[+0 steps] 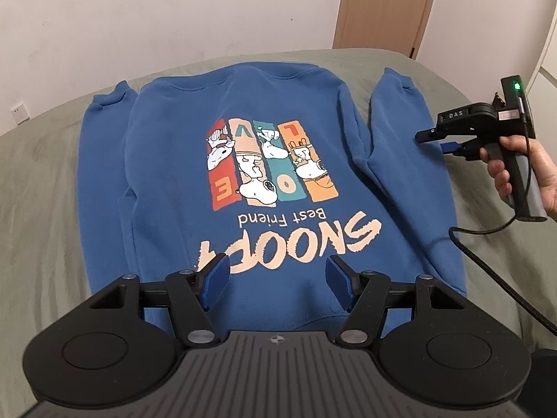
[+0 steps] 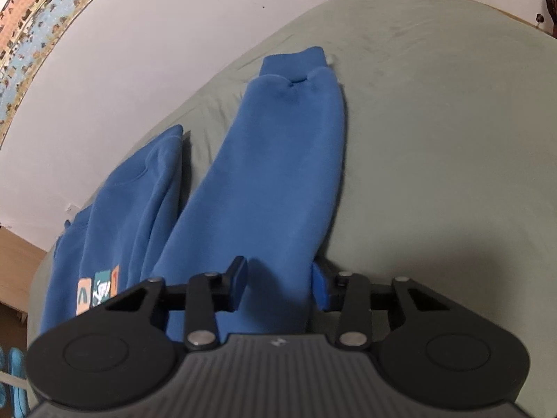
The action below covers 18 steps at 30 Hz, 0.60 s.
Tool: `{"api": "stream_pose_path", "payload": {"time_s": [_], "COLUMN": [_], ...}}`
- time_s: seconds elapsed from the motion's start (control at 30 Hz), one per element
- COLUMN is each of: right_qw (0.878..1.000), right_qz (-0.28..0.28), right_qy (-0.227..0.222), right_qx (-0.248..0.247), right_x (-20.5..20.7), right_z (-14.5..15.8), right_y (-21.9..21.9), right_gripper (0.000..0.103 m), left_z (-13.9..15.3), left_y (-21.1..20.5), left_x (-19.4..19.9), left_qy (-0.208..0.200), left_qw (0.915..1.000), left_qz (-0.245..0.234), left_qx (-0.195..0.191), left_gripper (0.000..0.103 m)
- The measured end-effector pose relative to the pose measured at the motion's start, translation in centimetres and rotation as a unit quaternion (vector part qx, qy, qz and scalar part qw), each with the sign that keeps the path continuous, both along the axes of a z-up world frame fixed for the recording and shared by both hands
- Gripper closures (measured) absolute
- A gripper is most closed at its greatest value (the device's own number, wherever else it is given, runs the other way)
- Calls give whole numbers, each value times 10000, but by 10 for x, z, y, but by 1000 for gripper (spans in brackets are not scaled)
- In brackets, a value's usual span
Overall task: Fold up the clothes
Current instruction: 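Grasp the sleeve cuff with the right gripper and pull it straight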
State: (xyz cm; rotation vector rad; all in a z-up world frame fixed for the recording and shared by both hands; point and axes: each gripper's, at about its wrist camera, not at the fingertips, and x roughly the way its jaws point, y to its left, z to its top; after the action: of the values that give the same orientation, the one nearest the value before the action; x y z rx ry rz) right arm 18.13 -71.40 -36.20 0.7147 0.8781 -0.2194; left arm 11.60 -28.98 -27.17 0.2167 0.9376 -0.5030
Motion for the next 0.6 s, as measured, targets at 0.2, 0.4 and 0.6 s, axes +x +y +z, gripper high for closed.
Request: {"api": "stream_pose_path", "payload": {"time_s": [0.2, 0.4, 0.6], "right_qw": [9993, 9920, 9832], "right_qz": [61, -249, -806], "right_qy": [164, 350, 714], "right_qx": [-320, -1187, -1471], "right_x": [4, -22, -86], "right_z": [13, 47, 42], "right_y": [2, 2, 3], "right_gripper": [94, 94, 94], "left_z": [0, 4, 5], "left_y": [-2, -3, -7], "left_x": [-4, -8, -12], "left_qy": [-2, -79, -98], "left_qw": [10000, 9999, 9998], "left_qz": [-5, -57, -142], "left_qx": [68, 118, 108], "left_gripper": [43, 43, 43]}}
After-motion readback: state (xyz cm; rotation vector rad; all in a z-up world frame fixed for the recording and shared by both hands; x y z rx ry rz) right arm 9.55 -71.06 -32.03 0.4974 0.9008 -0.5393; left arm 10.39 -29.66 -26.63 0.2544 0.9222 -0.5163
